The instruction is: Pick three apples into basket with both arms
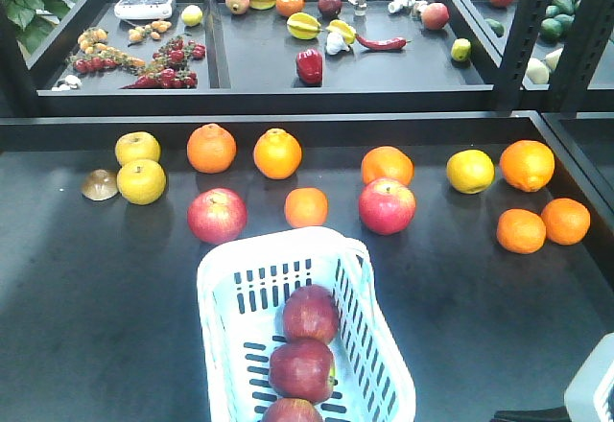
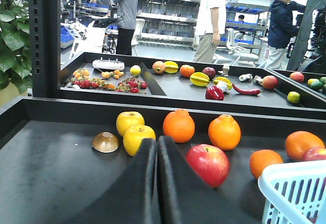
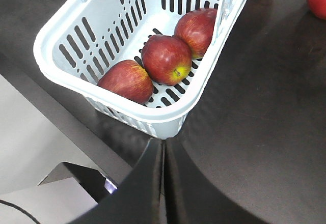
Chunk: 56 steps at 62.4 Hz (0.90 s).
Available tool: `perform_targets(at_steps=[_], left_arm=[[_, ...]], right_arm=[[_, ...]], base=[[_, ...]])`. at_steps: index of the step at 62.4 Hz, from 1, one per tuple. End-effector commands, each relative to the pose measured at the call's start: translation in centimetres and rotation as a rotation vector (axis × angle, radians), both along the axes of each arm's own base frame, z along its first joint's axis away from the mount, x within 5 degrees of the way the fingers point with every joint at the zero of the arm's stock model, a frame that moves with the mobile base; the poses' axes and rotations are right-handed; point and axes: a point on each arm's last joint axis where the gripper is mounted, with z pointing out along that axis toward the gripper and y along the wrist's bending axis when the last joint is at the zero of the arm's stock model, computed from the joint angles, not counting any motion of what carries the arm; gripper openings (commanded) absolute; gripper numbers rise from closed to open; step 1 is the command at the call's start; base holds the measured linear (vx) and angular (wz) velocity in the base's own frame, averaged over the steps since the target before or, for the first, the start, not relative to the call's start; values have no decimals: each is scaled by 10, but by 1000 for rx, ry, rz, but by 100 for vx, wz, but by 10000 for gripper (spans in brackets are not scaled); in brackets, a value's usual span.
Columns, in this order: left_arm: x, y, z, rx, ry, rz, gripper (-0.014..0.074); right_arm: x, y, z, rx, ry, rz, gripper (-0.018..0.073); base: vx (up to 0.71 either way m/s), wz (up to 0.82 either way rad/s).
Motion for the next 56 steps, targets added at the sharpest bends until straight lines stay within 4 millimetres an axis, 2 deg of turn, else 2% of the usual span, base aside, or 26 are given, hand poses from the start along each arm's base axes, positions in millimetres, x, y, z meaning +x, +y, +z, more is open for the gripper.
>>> perform_targets(at_steps=[1, 48, 56], left_arm=[[-3, 0, 17, -1, -122, -3, -6], [-3, 0, 17, -1, -122, -3, -6], [-3, 0, 17, -1, -122, -3, -6]], right_arm=[[5, 1, 11, 35, -62, -16, -5], [5, 1, 11, 23, -65, -12, -5], [10, -2, 13, -5, -137, -37, -5]], base=[[0, 0], [0, 0], [0, 0]])
